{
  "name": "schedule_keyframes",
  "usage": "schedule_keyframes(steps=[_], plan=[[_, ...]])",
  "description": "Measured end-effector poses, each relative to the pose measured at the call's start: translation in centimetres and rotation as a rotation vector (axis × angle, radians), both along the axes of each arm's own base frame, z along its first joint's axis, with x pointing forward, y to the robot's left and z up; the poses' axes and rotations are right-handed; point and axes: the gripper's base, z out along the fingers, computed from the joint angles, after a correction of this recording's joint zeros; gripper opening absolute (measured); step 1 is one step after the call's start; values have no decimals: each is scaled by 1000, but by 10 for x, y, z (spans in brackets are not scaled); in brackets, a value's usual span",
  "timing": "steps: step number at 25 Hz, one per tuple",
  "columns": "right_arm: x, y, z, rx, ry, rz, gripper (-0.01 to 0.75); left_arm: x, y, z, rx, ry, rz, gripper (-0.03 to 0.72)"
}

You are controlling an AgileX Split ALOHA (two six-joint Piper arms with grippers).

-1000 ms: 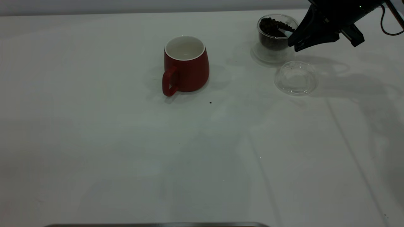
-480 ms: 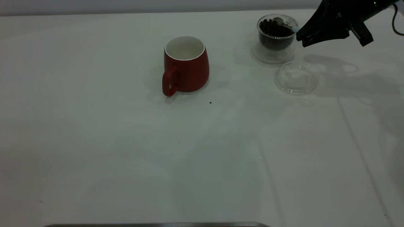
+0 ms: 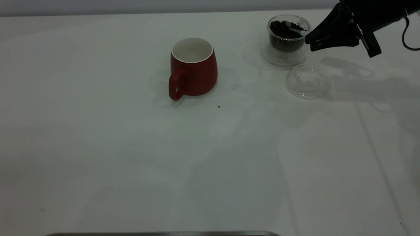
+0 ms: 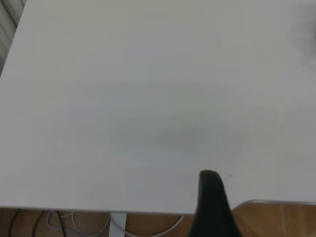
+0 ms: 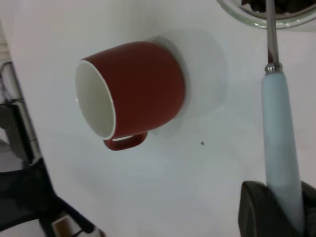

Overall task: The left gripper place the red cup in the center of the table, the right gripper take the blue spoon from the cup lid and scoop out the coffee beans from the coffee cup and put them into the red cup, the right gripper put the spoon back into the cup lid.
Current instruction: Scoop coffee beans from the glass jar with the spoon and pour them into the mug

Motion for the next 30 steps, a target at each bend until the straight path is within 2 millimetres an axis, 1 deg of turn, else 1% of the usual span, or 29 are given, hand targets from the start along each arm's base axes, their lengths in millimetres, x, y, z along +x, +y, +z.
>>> schedule_keyframes(steps=[5,14,22,30], plan=[[0,-6,-7,46,12,-20,113,0,0,0,0,0,0,587],[0,-11,-3,112,18,-36,113,0,0,0,0,0,0,587],[-1,-18,-1,134,19,-37,113,0,0,0,0,0,0,587],[-1,-14,5,207,-15,-3,113,0,0,0,0,0,0,587]])
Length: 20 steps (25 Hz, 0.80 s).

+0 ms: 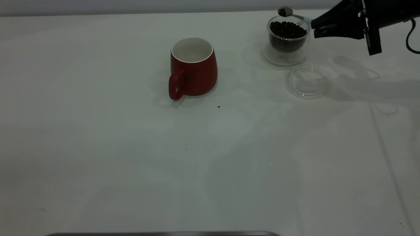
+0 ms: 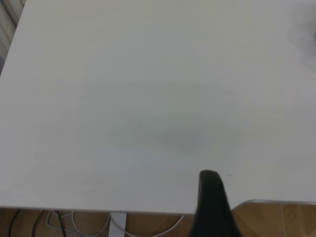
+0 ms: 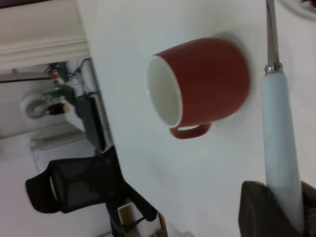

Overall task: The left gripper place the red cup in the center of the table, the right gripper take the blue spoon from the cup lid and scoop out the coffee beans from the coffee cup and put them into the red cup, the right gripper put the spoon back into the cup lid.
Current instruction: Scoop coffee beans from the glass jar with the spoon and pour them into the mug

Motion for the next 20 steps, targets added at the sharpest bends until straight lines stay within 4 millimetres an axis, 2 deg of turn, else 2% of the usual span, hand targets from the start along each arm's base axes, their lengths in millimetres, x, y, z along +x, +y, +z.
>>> schedule_keyframes(steps=[6,10,20], plan=[[1,1,2,11,-41,4,113,0,0,0,0,0,0,587],[1,8,2,13,-44,20,113,0,0,0,-2,0,1,587],[-8,69,3,29,-45,148,113,0,0,0,-2,0,2,587]])
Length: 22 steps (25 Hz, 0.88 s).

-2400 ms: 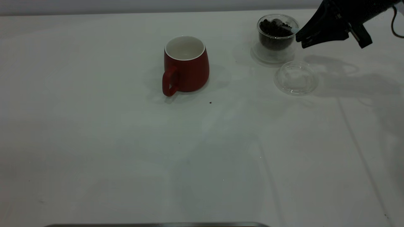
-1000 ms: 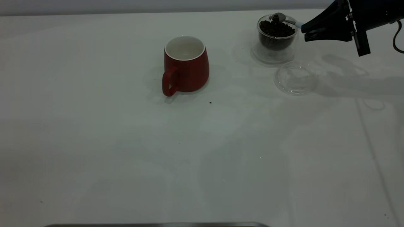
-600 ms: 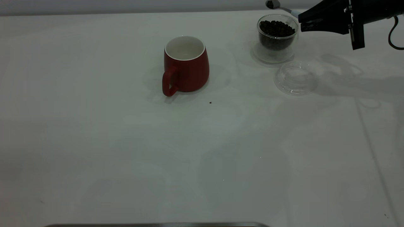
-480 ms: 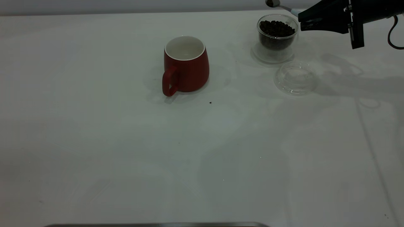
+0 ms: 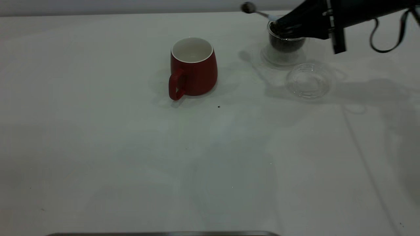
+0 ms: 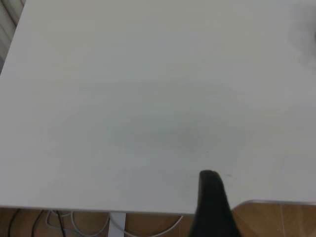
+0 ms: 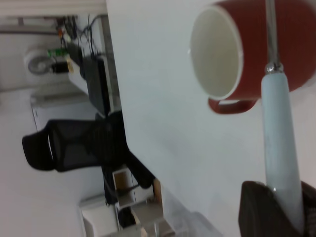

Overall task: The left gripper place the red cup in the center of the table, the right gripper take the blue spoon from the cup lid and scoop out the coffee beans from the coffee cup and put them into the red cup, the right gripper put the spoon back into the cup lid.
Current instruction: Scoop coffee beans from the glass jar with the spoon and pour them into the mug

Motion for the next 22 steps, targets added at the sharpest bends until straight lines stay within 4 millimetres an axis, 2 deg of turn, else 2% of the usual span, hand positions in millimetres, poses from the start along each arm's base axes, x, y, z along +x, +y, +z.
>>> schedule_keyframes(steps=[6,11,17,22], plan=[[-10,35,0,-1,0,85,113,0,0,0,0,0,0,587],[-18,53,-1,-9,-1,143,113,0,0,0,0,0,0,587],[-25,62,-3,-40,-6,212,113,0,0,0,0,0,0,587],[-25,62,-5,-57,-54,237,113,0,0,0,0,0,0,587]])
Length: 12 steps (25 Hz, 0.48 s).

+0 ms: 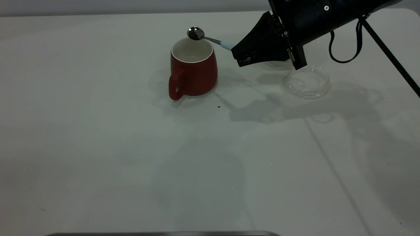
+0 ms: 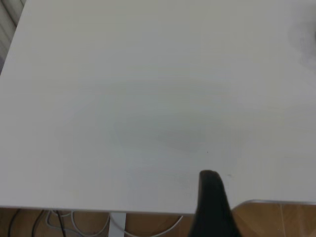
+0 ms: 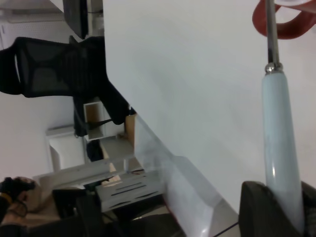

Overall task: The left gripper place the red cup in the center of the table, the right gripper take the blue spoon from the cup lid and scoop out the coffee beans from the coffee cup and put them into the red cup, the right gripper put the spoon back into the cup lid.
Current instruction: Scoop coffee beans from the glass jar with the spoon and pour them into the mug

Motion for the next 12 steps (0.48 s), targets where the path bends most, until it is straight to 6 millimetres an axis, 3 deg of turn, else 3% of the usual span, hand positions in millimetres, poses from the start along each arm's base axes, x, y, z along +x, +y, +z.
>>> schedule_keyframes(steps=[12], plan=[[10,-3,-14,-159,-327,75,113,0,0,0,1,0,-1,587]])
